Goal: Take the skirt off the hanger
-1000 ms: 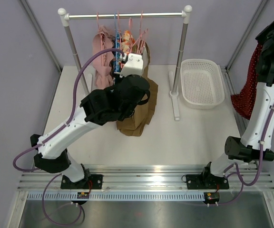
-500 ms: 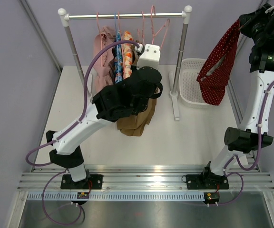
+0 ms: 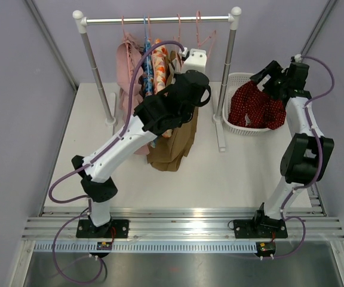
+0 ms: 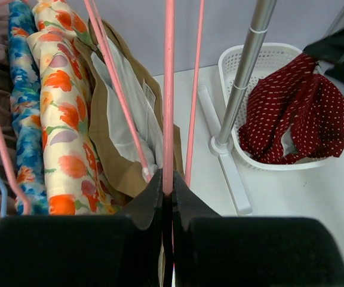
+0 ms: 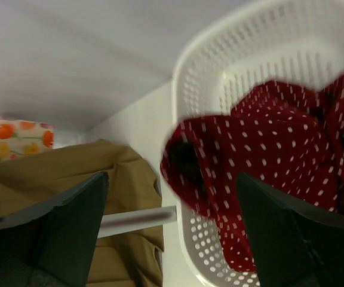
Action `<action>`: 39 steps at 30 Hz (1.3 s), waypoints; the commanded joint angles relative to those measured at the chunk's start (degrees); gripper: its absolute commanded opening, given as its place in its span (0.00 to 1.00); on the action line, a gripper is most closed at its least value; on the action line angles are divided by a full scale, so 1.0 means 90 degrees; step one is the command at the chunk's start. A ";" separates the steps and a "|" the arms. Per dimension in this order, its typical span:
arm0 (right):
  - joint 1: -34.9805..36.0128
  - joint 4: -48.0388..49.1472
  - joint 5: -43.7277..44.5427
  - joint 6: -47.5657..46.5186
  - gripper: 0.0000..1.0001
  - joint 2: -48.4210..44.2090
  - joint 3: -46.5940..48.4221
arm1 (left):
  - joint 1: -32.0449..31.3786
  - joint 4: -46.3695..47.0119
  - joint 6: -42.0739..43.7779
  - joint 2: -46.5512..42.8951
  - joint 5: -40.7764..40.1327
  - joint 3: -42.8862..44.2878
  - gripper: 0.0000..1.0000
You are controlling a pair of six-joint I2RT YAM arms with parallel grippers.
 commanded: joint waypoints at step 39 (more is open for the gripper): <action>0.2065 0.0032 0.0331 0.0054 0.99 -0.3556 -0.3584 | 0.0645 0.2140 -0.0038 -0.0523 0.1738 -0.0573 0.66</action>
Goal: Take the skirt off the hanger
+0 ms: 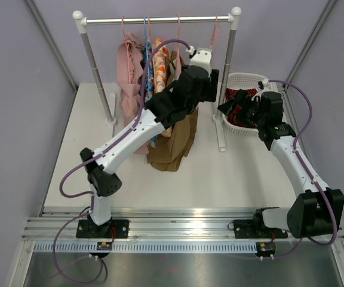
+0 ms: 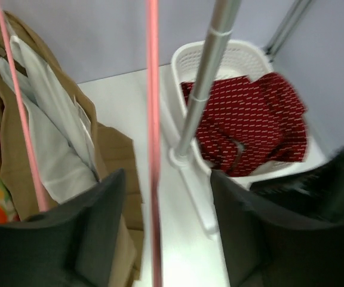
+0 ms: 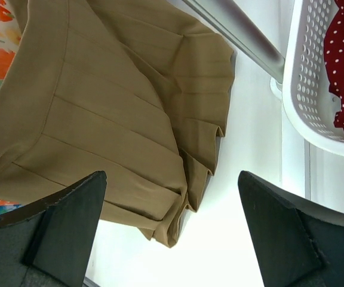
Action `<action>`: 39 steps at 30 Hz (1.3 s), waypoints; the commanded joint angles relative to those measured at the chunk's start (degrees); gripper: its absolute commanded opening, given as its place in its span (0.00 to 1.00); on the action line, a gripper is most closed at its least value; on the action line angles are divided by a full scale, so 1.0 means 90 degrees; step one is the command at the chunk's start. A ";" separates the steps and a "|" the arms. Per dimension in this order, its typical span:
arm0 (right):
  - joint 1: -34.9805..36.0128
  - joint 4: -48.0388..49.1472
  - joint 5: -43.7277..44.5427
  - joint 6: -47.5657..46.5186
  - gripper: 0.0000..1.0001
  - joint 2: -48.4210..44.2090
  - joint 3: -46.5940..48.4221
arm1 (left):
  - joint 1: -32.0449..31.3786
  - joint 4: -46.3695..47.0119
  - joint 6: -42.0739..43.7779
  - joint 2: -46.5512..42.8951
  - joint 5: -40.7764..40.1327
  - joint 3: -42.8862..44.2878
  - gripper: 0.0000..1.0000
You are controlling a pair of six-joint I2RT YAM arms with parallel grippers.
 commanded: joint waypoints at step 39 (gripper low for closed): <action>0.0030 -0.0659 0.0388 -0.0731 0.99 -0.1046 -0.0727 | 0.0927 0.0047 -0.0074 -0.0019 -0.0060 0.1011 0.59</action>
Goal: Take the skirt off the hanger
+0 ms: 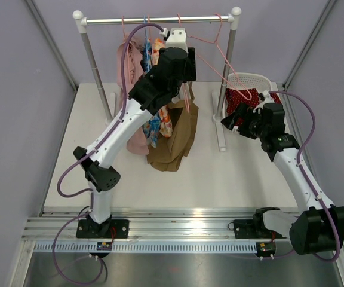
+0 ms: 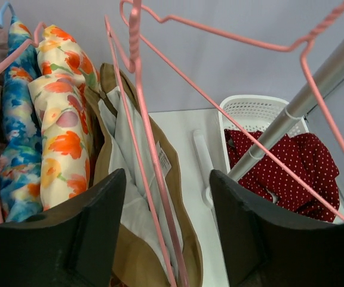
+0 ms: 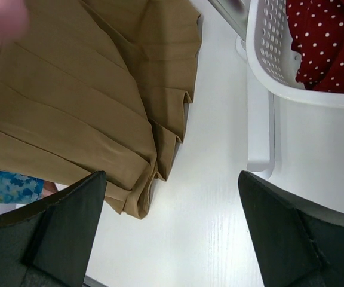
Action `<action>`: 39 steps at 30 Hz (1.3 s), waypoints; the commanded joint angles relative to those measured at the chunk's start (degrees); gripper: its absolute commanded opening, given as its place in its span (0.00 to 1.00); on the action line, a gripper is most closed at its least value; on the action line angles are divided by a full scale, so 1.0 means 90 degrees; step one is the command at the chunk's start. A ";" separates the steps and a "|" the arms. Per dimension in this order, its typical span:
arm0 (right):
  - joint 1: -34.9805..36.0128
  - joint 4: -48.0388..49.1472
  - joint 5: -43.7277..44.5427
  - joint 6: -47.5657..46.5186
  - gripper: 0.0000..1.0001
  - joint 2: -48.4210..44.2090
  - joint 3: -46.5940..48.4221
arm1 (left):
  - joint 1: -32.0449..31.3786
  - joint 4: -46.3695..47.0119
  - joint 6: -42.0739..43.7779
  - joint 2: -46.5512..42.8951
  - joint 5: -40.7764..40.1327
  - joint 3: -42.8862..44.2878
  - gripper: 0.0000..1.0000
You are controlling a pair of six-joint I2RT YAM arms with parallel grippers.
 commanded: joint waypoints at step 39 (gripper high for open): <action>0.3388 0.0665 0.0863 0.0028 0.99 0.0923 0.2729 | -0.0145 0.0414 0.0077 -0.1167 0.0268 0.0461 0.00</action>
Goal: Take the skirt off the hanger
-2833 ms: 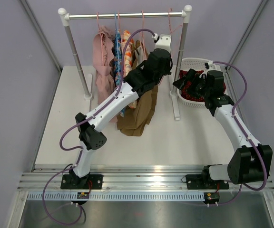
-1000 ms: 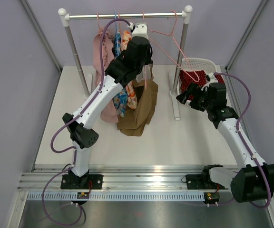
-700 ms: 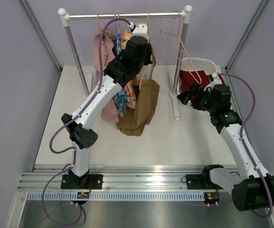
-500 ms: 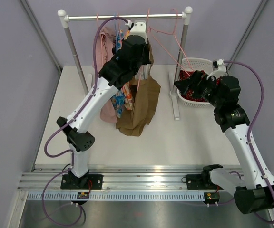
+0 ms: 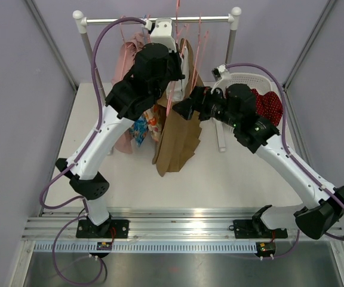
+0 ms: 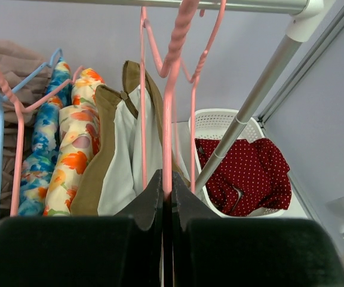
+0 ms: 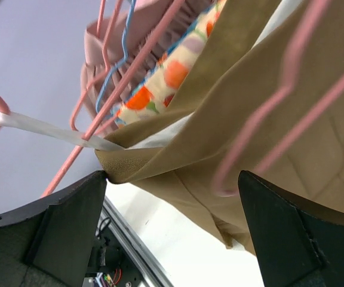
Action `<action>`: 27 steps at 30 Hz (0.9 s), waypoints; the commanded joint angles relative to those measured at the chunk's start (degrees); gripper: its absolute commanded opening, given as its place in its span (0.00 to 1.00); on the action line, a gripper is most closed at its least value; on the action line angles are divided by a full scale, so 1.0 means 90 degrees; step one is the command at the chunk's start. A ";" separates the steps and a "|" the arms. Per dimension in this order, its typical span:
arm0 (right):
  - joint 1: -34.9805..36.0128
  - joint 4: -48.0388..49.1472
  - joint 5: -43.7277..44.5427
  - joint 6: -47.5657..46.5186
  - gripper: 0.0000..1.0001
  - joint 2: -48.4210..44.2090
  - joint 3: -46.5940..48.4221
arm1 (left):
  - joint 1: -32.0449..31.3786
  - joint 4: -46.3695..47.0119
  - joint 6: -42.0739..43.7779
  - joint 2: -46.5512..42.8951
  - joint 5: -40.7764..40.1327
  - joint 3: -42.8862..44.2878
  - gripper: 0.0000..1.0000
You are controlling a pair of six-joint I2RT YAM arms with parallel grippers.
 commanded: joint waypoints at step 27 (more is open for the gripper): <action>0.3354 -0.2235 0.5068 -0.0432 0.99 0.0120 0.1122 | 0.0167 0.0713 0.0514 -0.0421 -0.0584 0.0055 0.00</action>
